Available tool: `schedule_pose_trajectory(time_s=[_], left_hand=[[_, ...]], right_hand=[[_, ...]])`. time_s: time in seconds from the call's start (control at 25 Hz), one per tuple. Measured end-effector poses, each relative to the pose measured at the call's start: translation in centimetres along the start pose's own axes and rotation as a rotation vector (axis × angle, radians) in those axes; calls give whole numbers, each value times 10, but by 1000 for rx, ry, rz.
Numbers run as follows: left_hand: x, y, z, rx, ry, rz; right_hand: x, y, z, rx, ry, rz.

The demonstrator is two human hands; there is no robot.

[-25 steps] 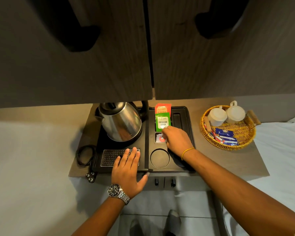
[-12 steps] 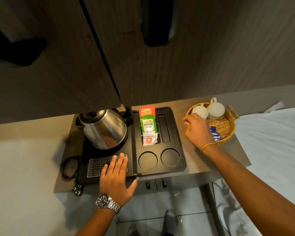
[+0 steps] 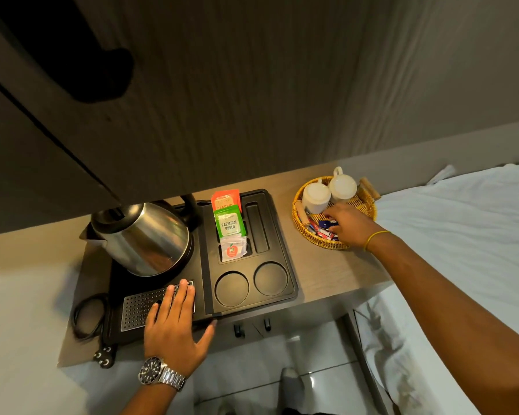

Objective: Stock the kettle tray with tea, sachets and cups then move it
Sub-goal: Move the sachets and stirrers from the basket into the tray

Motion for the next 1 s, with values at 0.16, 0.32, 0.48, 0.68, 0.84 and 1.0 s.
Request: schedule_pose_trajectory(time_s=[0.16, 0.32, 0.48, 0.68, 0.84, 1.0], left_hand=[[-2, 2, 1, -5, -3, -12], [-3, 2, 2, -10, -4, -14], [-2, 2, 2, -4, 6, -5], [0, 2, 0, -2, 13, 0], [1, 2, 0, 0, 13, -2], [1, 2, -1, -4, 13, 0]], right_hand=[[2, 1, 5, 4, -64, -62], [1, -3, 8, -23, -99, -139], [0, -11, 8, -65, -156, -198], [-6, -10, 7, -41, -168, -155], [-7, -9, 12, -19, -105, -140], [-13, -11, 18, -15, -51, -90]])
Point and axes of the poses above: each hand's wrist, its own y-axis towards the middle knuckle, its own x-axis out of the palm, z = x × y, the point moved 7 cm from there along y, towards the middle knuckle, and after that the axes turned 7 degrees about x, right-handed, at the moved point
